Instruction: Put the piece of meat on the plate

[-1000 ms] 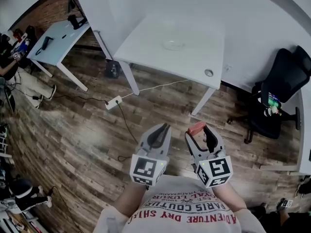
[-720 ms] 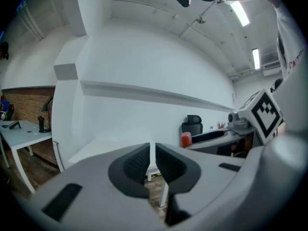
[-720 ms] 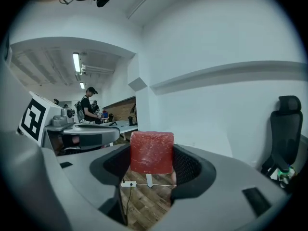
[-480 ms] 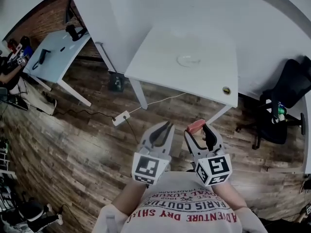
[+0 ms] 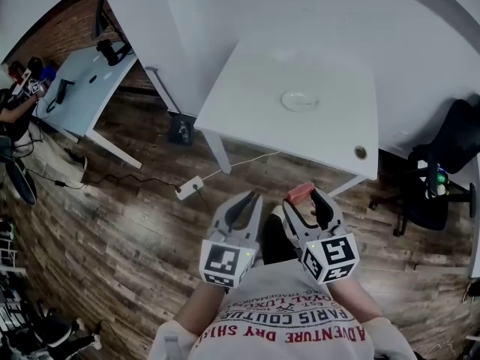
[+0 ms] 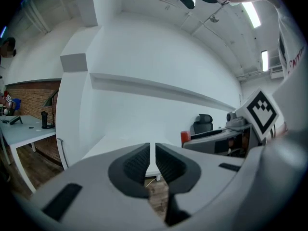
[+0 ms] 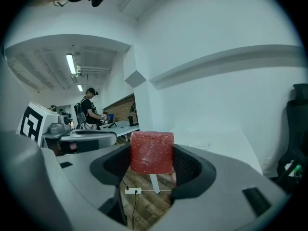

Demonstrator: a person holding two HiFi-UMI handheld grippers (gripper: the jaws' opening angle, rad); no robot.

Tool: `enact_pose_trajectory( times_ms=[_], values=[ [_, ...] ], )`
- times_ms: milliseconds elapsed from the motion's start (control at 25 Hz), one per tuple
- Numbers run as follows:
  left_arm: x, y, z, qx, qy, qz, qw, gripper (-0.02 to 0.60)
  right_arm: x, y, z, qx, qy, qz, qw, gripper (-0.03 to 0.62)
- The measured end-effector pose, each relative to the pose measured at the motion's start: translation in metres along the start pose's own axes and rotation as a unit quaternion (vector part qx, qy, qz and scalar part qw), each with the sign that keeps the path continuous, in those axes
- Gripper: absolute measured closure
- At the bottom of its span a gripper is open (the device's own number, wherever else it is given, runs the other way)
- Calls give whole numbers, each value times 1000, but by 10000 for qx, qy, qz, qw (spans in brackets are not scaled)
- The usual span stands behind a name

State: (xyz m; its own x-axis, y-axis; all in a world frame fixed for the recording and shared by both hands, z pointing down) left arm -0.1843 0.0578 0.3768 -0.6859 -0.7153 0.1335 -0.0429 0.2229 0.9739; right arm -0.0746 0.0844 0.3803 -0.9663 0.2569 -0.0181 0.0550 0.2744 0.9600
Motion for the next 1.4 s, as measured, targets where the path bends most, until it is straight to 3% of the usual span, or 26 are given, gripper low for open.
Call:
enact_pose_trajectory(
  times_ms=[320, 920, 1240, 1400],
  values=[
    [45, -20, -79, 114, -117, 47, 9999, 545, -53, -16, -78, 2, -160, -218, 9996, 315],
    [100, -62, -299, 436, 120, 124, 9989, 545, -222, -40, -210, 269, -99, -567, 9980, 315],
    [122, -62, -347, 610, 73, 214, 9979, 545, -257, -42, -249, 432, -35, -617, 9972, 315],
    [129, -61, -365, 686, 267, 242, 9970, 546, -267, -39, -265, 572, 147, -665, 9960, 315]
  ],
)
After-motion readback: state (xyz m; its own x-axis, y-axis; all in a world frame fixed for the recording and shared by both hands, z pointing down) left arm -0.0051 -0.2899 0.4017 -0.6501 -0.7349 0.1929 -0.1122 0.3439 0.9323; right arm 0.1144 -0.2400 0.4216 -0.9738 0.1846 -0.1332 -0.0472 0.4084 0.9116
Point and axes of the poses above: the fingertips, and each gripper's own axes: z backward along the fingers, x to its left, y out of its underside, the point moved 2 cm from there along z, backward along the fingers, and after that the axes turned 6 degrees about z, right-handed, at the moved point
